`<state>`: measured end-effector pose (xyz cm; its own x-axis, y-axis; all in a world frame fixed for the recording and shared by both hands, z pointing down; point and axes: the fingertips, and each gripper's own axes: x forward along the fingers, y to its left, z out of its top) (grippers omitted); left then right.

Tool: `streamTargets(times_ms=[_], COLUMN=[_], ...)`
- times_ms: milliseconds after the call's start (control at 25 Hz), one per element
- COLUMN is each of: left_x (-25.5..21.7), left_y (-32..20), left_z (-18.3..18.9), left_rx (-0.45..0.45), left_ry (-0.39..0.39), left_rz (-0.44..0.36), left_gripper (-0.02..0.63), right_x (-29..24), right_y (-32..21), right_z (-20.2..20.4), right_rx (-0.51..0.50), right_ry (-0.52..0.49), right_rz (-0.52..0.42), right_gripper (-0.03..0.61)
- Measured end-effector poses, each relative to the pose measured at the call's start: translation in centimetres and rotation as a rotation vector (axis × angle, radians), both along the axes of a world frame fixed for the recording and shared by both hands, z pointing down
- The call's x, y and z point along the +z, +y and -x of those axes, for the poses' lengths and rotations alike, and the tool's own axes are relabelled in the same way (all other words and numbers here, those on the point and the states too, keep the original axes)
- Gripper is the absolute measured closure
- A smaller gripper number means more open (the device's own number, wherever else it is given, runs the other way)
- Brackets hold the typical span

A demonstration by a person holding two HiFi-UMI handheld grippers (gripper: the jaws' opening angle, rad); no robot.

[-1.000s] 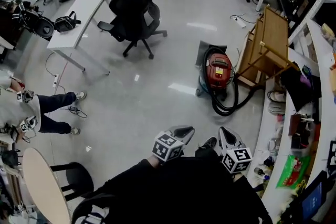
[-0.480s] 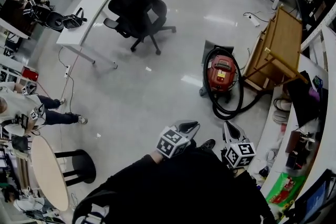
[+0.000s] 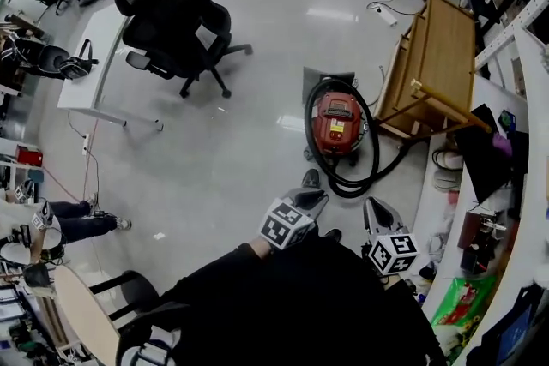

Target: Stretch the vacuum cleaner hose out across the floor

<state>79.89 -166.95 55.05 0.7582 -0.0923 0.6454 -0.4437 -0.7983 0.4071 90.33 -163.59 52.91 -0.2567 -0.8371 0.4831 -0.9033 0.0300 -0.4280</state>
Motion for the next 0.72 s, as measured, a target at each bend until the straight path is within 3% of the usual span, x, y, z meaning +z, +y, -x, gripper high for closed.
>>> streamTargets(times_ms=[120, 320, 480, 680, 720], left_x=[2.5, 10.2, 17.2, 25.4, 27.2], left_y=[-5.5, -15.9, -21.6, -28.2, -28.9], left_z=[-2.7, -4.6, -2.7, -1.0, -0.9], left_rx=[0.068, 0.134, 0.124, 0.076, 0.056], left_ry=[-0.003, -0.099, -0.202, -0.284, -0.295], left_rz=[0.013, -0.017, 0.025, 0.097, 0.136], left_gripper=[0.575, 0.575, 0.575, 0.570, 0.537], right_x=[-0.7, 1.0, 3.7, 6.1, 6.6], right_y=[-3.2, -7.9, -8.8, -10.8, -11.0], right_z=[-3.2, -5.7, -4.7, -5.4, -5.6], right_rx=[0.107, 0.234, 0.282, 0.341, 0.368], right_ry=[0.052, 0.073, -0.003, -0.043, -0.066], right_rz=[0.023, 0.105, 0.221, 0.287, 0.293], right_gripper=[0.566, 0.565, 0.566, 0.565, 0.565])
